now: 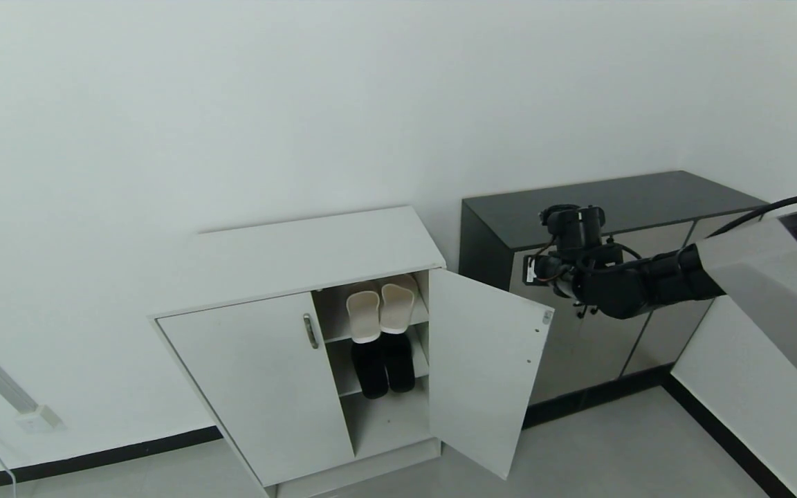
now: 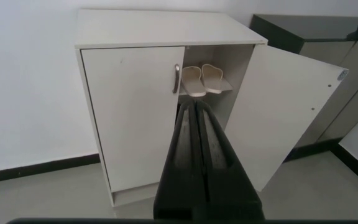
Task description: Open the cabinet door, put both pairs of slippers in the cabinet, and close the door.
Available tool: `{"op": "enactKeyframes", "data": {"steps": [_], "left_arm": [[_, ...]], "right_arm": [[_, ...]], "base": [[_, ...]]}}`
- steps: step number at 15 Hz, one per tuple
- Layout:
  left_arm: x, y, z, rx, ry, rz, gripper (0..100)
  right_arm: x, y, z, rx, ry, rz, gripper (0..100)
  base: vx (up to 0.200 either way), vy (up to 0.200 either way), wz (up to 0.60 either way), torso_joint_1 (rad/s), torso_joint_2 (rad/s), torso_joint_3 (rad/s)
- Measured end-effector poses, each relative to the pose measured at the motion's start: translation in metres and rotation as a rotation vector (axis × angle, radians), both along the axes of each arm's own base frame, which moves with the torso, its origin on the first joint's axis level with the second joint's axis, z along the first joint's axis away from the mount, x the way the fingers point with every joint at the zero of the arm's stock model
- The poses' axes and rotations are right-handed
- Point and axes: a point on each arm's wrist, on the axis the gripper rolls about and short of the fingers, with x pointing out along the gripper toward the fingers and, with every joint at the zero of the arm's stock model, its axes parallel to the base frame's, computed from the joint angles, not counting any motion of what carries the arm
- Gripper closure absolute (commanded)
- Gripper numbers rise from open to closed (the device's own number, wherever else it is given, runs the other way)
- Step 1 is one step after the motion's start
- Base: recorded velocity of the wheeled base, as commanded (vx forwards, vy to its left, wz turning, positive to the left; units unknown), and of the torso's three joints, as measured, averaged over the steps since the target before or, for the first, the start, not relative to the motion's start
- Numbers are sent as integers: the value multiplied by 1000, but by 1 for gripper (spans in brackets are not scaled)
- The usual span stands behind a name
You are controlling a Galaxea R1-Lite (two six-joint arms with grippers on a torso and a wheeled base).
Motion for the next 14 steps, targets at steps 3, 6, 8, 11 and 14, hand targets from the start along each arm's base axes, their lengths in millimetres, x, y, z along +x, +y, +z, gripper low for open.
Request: {"op": "enactKeyframes", "data": {"steps": [3, 6, 8, 11, 14], "left_arm": [[0, 0, 0, 0, 0, 0, 100], [0, 0, 0, 0, 0, 0, 100], [0, 0, 0, 0, 0, 0, 100], [0, 0, 0, 0, 0, 0, 100], [0, 0, 0, 0, 0, 0, 100]], "right_arm": [[14, 0, -16, -4, 10, -11, 100], [21, 0, -33, -13, 34, -16, 100], [23, 1, -40, -18, 46, -16, 100], [25, 0, -48, -24, 61, -18, 100], [25, 1, -52, -28, 71, -17, 100]], "base": [[0, 0, 0, 0, 0, 0], [0, 0, 0, 0, 0, 0], [0, 0, 0, 0, 0, 0], [0, 0, 0, 0, 0, 0], [0, 0, 0, 0, 0, 0]]}}
